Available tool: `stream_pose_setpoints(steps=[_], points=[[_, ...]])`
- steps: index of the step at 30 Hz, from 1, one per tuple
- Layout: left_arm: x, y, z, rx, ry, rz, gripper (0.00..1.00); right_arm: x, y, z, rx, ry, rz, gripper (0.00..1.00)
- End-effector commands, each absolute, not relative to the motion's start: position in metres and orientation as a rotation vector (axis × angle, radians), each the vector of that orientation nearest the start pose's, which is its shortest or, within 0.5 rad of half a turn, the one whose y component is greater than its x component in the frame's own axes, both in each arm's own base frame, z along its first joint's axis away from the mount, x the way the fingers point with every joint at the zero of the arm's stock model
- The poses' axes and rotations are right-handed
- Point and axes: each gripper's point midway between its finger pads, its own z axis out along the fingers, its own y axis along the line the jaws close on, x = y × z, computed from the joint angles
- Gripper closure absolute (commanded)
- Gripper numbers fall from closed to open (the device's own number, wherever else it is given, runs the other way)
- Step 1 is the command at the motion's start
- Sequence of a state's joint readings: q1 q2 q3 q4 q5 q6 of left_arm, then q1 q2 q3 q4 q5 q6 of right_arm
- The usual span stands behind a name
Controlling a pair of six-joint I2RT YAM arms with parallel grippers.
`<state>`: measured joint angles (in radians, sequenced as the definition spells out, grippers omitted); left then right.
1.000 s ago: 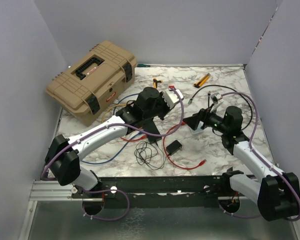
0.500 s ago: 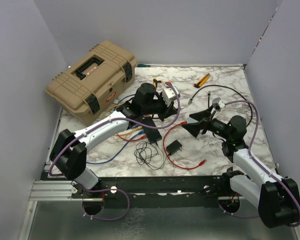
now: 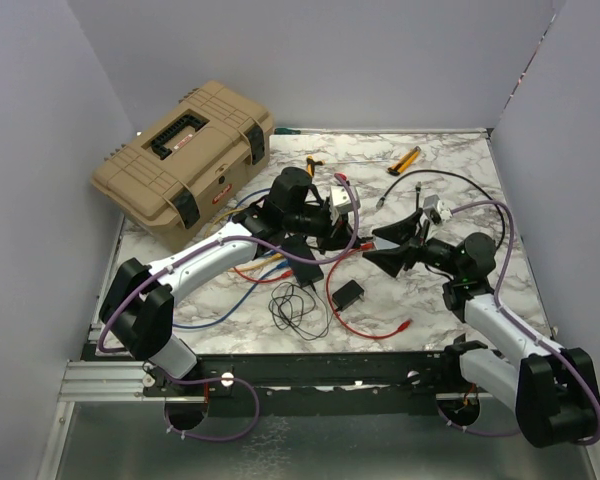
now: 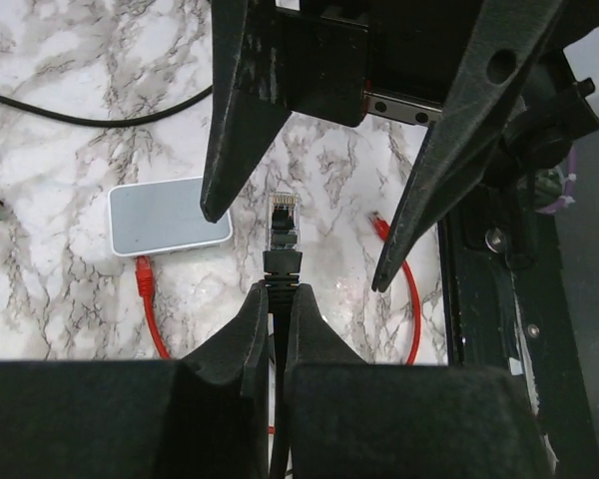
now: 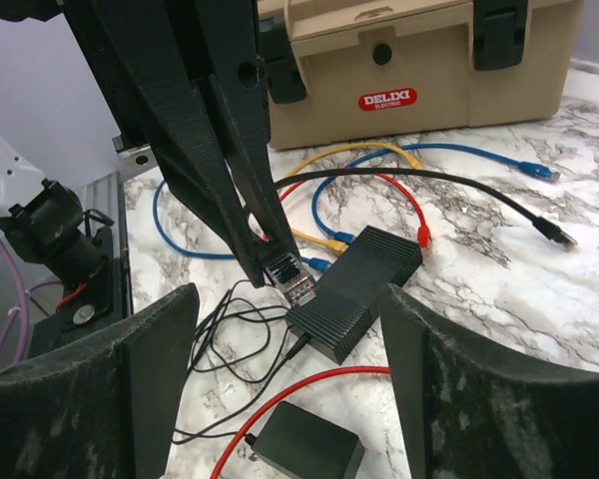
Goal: Insert the plug into the switch port
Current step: Pick up the connector from the center of the board.
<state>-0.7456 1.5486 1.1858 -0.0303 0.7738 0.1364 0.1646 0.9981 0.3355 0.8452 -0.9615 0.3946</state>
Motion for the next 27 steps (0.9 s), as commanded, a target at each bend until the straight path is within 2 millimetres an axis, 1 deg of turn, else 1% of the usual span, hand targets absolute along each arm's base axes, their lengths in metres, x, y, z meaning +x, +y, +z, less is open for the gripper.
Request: stream_pose_setpoints(steps=[1, 6, 10, 15, 20, 21, 23, 24, 27], points=[[0.223, -0.382, 0.237, 1.384, 1.474, -1.223, 1.00, 0.233, 0.204, 0.241, -0.770, 1.329, 1.155, 0.27], [0.219, -0.383, 0.235, 1.403, 1.469, -1.247, 1.00, 0.231, 0.205, 0.239, -0.787, 1.329, 1.179, 0.46], [0.216, -0.384, 0.234, 1.421, 1.466, -1.276, 1.00, 0.231, 0.206, 0.239, -0.788, 1.326, 1.189, 0.56], [0.213, -0.385, 0.230, 1.439, 1.470, -1.296, 1.00, 0.231, 0.206, 0.239, -0.791, 1.327, 1.197, 0.65], [0.210, -0.385, 0.230, 1.459, 1.463, -1.315, 1.00, 0.232, 0.207, 0.239, -0.789, 1.334, 1.216, 0.82], [0.210, -0.385, 0.229, 1.459, 1.469, -1.314, 1.00, 0.232, 0.208, 0.239, -0.787, 1.338, 1.222, 0.84], [0.212, -0.385, 0.228, 1.458, 1.477, -1.300, 1.00, 0.233, 0.208, 0.240, -0.781, 1.344, 1.233, 0.93], [0.214, -0.384, 0.227, 1.453, 1.485, -1.282, 0.99, 0.233, 0.208, 0.240, -0.776, 1.351, 1.240, 0.98], [0.225, -0.381, 0.227, 1.415, 1.517, -1.195, 0.78, 0.239, 0.208, 0.239, -0.727, 1.398, 1.257, 0.99]])
